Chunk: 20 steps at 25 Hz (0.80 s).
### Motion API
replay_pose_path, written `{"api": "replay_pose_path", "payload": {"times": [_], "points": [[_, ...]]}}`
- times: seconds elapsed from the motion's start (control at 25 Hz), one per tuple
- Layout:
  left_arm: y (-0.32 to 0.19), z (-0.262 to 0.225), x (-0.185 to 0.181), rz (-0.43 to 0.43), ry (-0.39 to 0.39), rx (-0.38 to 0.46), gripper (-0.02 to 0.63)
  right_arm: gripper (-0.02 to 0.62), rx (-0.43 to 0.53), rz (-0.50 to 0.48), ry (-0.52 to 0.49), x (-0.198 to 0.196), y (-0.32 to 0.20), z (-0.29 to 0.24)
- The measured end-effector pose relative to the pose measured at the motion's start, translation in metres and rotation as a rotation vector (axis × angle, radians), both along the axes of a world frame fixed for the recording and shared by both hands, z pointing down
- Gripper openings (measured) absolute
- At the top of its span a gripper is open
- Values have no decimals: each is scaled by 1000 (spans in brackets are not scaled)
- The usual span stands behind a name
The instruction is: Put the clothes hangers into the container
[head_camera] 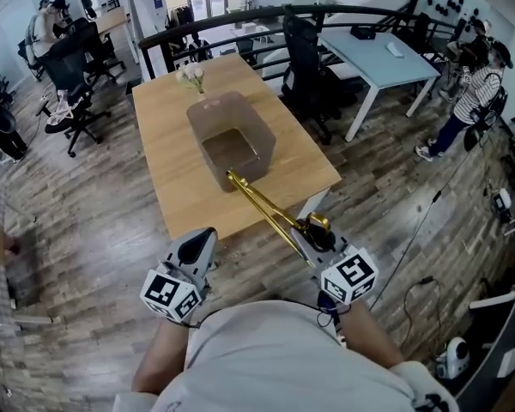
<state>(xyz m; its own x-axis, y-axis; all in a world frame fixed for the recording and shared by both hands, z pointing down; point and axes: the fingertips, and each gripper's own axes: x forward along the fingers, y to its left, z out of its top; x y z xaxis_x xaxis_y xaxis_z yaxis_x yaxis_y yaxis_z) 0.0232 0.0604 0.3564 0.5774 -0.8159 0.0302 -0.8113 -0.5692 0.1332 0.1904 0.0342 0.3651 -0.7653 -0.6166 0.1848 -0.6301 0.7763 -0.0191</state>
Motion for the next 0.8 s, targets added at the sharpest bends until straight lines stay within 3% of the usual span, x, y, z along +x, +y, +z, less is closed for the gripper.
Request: {"api": "replay_pose_path", "payload": {"times": [0.44, 0.8], "points": [[-30, 10, 34, -14, -24, -36, 6, 69, -21, -12, 11, 30, -34, 10], [-62, 18, 17, 19, -22, -57, 6, 70, -46, 22, 24, 15, -58, 19]]}}
